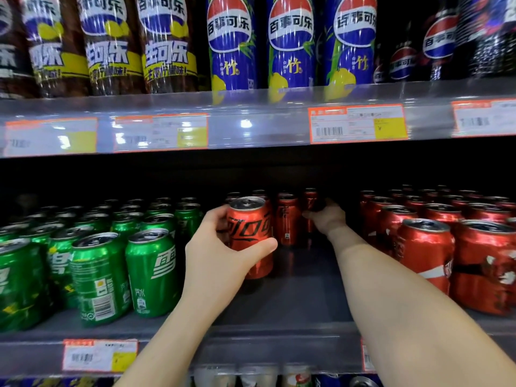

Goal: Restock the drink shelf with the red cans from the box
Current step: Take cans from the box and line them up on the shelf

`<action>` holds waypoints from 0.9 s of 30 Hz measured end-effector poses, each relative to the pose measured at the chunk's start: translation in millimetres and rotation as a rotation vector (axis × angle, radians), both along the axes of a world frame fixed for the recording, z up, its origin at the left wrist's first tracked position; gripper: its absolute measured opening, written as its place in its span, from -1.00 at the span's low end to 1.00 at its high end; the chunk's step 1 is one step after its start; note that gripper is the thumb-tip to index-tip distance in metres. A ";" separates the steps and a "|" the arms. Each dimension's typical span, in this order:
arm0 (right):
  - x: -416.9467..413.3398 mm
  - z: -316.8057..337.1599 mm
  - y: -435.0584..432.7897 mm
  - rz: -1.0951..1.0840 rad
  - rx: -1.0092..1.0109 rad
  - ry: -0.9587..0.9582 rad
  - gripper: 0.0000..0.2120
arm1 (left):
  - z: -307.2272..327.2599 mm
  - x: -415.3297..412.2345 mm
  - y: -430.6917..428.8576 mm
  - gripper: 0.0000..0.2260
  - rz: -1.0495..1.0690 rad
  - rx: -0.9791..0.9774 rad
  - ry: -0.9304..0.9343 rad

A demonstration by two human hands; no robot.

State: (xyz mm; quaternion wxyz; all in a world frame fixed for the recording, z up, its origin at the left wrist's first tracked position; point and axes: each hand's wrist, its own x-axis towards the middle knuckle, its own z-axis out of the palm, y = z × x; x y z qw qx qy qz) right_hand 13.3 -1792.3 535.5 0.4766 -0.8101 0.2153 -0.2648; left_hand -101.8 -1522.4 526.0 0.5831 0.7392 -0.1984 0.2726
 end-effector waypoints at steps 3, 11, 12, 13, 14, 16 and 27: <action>-5.2 6.0 2.4 -0.055 0.024 0.034 -0.43 | 3.4 -0.9 -4.7 -0.31 -0.008 0.014 0.008; -80.0 62.6 50.9 0.205 0.355 -0.151 -0.77 | 15.4 4.0 -32.9 -0.25 -0.009 0.051 0.048; -100.3 64.4 59.0 0.374 0.412 -0.121 -0.74 | 16.8 4.5 -36.8 -0.25 -0.008 0.057 0.042; -119.7 64.5 64.4 0.508 0.430 -0.089 -0.67 | 17.7 4.6 -40.4 -0.25 -0.002 0.065 0.035; -138.0 62.6 69.2 0.602 0.398 -0.074 -0.61 | 18.6 3.8 -43.9 -0.25 0.005 0.070 0.028; -154.1 51.4 75.6 0.679 0.234 -0.104 -0.58 | 18.5 1.9 -50.4 -0.26 0.007 0.077 0.021; -117.2 15.1 44.1 0.192 0.091 -0.165 -0.39 | 13.0 12.2 -36.5 -0.19 0.177 0.581 -0.048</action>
